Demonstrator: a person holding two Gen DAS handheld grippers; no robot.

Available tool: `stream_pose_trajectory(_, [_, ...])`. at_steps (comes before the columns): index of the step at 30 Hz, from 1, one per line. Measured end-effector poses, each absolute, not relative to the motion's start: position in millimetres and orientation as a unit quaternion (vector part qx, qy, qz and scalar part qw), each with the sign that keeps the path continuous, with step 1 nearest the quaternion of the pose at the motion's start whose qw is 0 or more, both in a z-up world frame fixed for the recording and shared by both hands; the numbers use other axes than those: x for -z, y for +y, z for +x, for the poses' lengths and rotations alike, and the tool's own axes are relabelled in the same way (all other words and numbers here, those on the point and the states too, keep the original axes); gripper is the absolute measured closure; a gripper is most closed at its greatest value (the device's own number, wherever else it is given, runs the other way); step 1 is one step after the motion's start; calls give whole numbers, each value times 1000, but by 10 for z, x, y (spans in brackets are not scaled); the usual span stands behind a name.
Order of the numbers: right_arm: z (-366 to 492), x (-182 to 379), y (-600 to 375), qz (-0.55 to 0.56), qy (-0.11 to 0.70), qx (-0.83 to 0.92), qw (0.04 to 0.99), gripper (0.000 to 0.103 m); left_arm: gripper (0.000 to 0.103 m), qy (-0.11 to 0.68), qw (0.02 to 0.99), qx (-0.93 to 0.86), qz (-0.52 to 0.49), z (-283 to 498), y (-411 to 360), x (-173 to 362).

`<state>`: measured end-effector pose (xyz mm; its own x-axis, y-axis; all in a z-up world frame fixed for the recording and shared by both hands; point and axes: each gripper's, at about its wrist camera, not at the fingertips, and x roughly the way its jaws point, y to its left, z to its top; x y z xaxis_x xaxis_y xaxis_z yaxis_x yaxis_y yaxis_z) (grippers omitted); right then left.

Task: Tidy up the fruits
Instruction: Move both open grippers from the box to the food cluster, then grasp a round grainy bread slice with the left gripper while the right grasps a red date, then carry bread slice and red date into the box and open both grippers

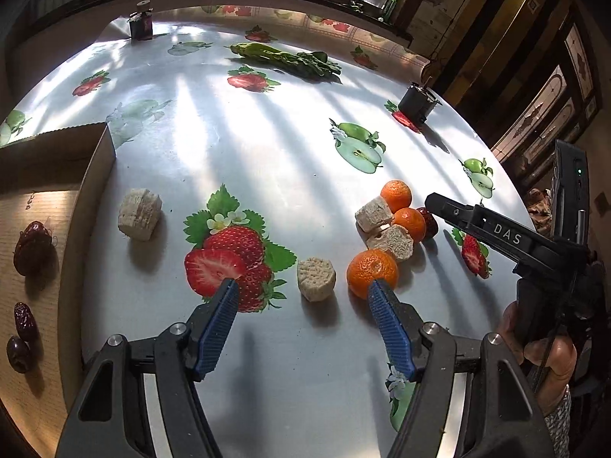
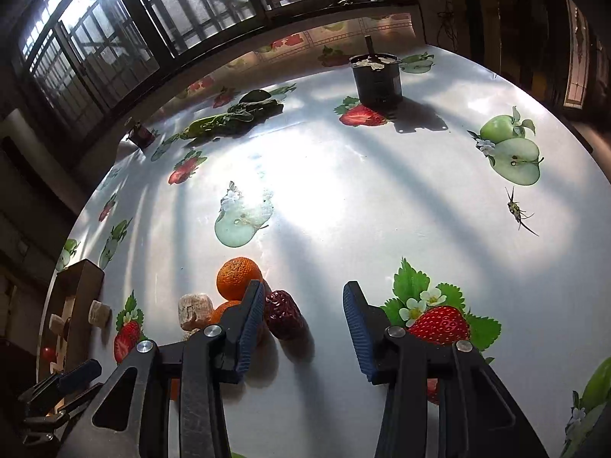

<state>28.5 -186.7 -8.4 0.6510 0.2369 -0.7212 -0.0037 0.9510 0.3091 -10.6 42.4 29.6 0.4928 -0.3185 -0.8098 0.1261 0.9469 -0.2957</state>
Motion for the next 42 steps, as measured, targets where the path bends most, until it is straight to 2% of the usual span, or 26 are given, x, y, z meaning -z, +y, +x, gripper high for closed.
stream_pose_trajectory(2, [296, 101, -1828, 135, 411, -66, 899, 57, 55, 496, 852, 135, -95, -49, 355, -218])
stream_pose_trajectory(6, [336, 166, -1803, 131, 417, -70, 897, 58, 68, 481, 866, 129, -50, -48, 224, -199])
stream_pose_trajectory(7, [341, 176, -1804, 130, 417, -69, 897, 59, 75, 483, 865, 130, -43, -50, 220, -199])
stream_pose_trajectory(8, [344, 177, -1813, 130, 417, -68, 897, 61, 77, 487, 862, 132, -43, -55, 236, -192])
stream_pose_trajectory(18, [251, 169, -2061, 155, 414, -49, 895, 61, 76, 484, 866, 121, -32, -44, 308, -161])
stream_pose_trajectory(22, [254, 174, -2018, 156, 415, -61, 894, 61, 64, 471, 874, 124, -12, -30, 197, -154])
stream_pose_trajectory(24, [251, 179, -1983, 148, 416, -60, 895, 61, 64, 462, 879, 119, 5, -56, 151, -144])
stream_pose_trajectory(25, [248, 179, -1965, 145, 416, -60, 896, 61, 66, 458, 881, 116, 12, -71, 139, -140])
stream_pose_trajectory(26, [241, 179, -1940, 139, 417, -60, 896, 61, 78, 454, 884, 110, 22, -89, 131, -139])
stream_pose_trajectory(31, [192, 185, -1771, 87, 421, -51, 901, 61, 78, 454, 884, 114, 3, -163, 200, -161])
stream_pose_trajectory(33, [180, 202, -1705, 73, 424, -58, 901, 80, 78, 451, 885, 115, -8, -214, 243, -201])
stream_pose_trajectory(42, [67, 123, -1674, 69, 387, -41, 919, 81, 78, 421, 899, 109, -51, -487, 631, -532])
